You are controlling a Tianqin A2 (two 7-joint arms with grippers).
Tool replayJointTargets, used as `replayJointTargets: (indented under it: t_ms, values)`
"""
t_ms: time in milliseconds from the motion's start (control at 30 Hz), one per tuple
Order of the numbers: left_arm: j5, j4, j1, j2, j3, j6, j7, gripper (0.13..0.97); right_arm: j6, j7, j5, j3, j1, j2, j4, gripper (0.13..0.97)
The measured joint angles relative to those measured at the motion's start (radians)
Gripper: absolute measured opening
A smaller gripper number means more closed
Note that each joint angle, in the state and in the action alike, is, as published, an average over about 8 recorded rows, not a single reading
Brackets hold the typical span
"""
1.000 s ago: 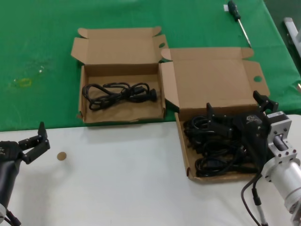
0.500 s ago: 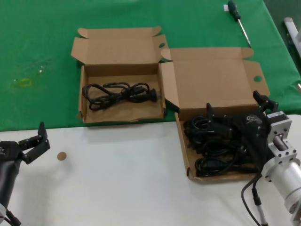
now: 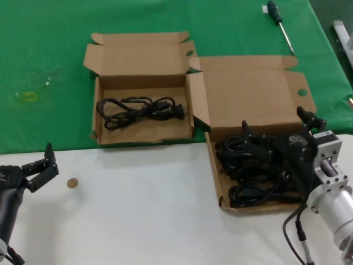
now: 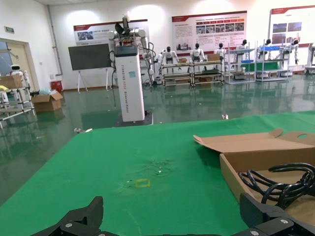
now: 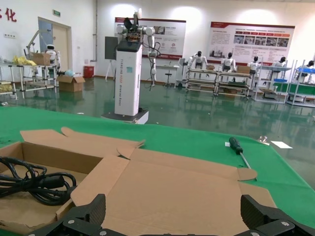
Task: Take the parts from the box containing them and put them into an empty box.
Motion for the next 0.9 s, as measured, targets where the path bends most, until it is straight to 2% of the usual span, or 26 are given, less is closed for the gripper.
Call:
replayJointTargets:
  t_ms: [900]
  values:
    - [0.0,0.0,0.0,0.0,0.0,0.0,0.0,0.966,0.0,0.0,0.0,0.0,0.0,0.0,0.0,0.966]
